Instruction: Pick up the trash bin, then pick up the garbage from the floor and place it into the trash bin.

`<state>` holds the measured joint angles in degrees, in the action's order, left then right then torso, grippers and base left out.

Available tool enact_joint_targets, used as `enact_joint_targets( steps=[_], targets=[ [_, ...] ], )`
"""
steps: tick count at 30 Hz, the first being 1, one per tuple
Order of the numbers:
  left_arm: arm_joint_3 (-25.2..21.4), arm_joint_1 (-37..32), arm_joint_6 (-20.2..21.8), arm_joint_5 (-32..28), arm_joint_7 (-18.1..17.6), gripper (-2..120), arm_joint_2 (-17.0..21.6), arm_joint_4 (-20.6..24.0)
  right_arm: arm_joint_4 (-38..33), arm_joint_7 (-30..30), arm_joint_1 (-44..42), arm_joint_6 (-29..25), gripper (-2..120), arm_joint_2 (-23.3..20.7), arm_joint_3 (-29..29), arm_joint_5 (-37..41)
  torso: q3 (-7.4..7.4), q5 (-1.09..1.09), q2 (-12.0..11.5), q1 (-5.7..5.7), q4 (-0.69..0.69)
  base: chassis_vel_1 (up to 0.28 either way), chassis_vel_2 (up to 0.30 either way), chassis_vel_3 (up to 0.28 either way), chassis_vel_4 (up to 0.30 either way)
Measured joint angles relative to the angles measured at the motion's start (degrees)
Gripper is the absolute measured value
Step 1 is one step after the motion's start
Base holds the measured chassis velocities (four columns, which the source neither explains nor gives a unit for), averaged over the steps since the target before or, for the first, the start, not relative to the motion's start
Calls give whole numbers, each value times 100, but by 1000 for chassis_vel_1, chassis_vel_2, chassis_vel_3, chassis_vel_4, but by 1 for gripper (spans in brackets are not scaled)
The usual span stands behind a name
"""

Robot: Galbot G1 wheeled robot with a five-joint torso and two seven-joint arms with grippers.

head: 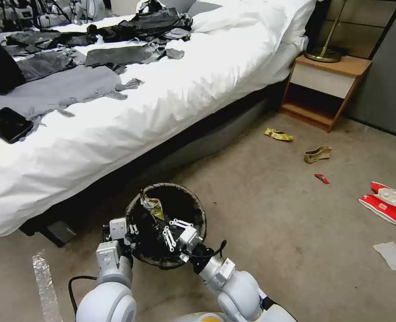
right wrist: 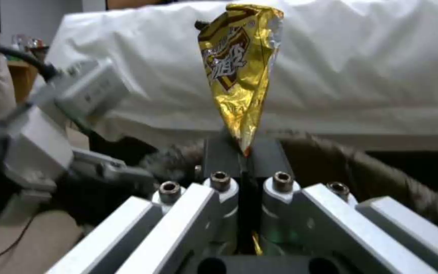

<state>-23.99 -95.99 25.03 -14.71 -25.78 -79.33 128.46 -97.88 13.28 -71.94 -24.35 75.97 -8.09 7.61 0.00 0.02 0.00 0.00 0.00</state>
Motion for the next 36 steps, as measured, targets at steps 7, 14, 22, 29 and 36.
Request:
enact_joint_targets(
  steps=[7,14,22,29,36],
  targets=[
    [-1,5,-22,3,8,0,-15,7,110,-98,-5,24,25,-4,50,-26,0,0,0,0,-1,0,0,0,0],
    [-1,31,-27,-1,9,0,-2,6,82,-150,-40,60,50,-6,49,-56,0,-1,0,0,-1,0,0,0,0],
    [-7,28,-24,-5,9,0,-2,6,-12,-160,-69,89,78,-32,50,-61,0,-2,0,0,0,0,0,0,0],
    [-5,73,-15,-1,9,0,-16,-16,-340,-185,-257,96,99,-100,144,-109,0,-4,0,0,1,0,0,0,0],
    [-7,136,-54,-1,65,0,15,-133,-1208,-311,-680,10,100,-116,524,-226,0,1,0,0,-1,0,0,0,0]
  ],
)
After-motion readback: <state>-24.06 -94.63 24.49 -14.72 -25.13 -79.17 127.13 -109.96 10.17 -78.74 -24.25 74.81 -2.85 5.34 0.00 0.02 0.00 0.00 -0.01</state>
